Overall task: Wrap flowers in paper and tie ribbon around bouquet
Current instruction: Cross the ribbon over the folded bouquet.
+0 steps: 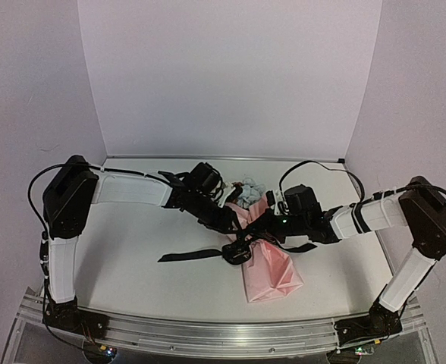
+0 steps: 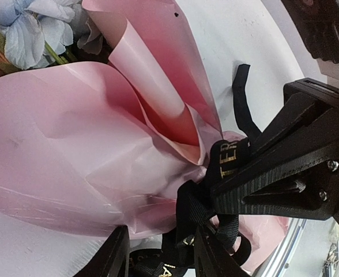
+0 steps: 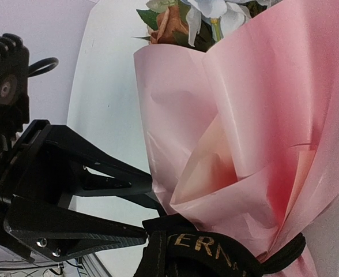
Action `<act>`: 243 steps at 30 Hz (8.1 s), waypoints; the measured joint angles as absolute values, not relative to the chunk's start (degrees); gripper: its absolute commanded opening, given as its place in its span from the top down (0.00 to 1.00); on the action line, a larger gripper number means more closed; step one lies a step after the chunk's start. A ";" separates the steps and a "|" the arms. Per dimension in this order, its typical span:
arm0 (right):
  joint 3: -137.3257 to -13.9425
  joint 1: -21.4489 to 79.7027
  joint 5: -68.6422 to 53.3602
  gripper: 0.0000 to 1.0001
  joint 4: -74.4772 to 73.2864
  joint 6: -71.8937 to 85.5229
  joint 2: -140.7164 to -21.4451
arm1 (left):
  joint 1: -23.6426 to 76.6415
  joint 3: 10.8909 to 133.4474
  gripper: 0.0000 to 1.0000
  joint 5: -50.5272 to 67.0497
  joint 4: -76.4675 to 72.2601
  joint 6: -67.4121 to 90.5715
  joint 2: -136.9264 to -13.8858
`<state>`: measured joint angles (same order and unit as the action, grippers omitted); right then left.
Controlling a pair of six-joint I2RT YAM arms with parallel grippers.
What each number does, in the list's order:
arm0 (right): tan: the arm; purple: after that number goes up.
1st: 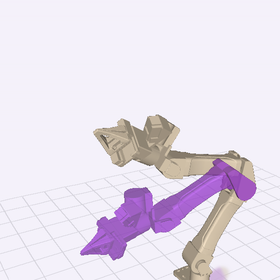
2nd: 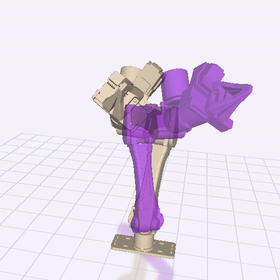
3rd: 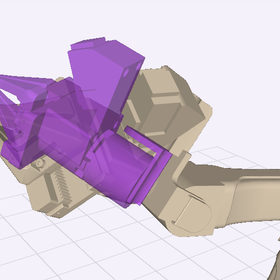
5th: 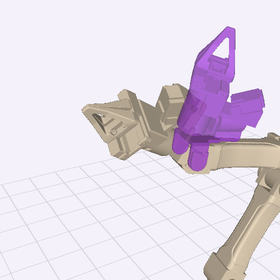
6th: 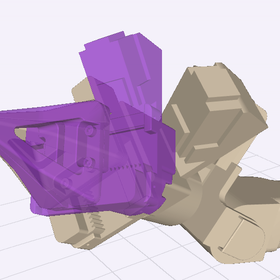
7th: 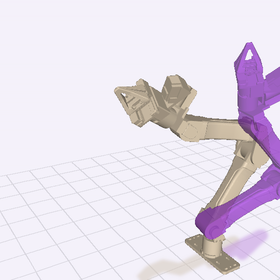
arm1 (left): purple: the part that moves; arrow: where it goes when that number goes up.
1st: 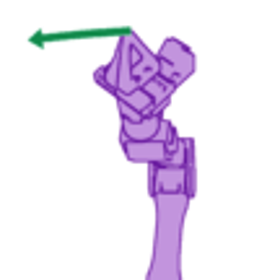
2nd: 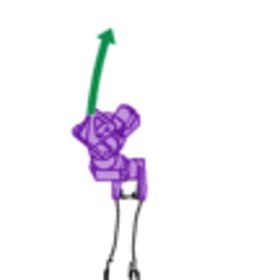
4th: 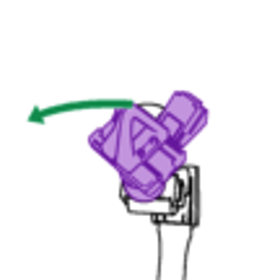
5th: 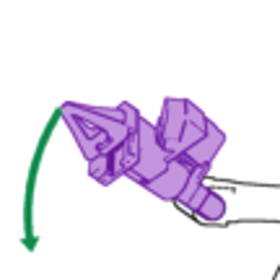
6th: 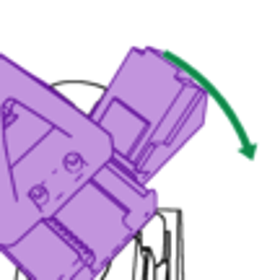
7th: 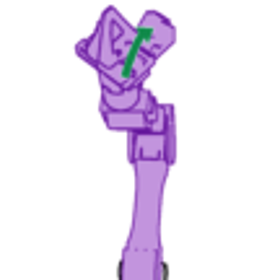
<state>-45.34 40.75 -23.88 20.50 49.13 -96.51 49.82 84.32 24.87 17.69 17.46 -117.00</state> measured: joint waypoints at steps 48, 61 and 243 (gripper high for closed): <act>-42.86 40.75 -24.02 0.83 11.10 43.43 -88.03 | 50.50 84.03 1.00 25.31 16.93 18.98 -116.46; -40.72 41.37 -18.13 0.37 -15.84 29.52 -70.30 | 50.46 83.85 1.00 26.99 15.91 19.58 -115.74; -52.69 44.84 -16.18 0.48 -14.24 7.48 -80.19 | 49.01 120.07 1.00 45.23 38.57 16.95 -136.04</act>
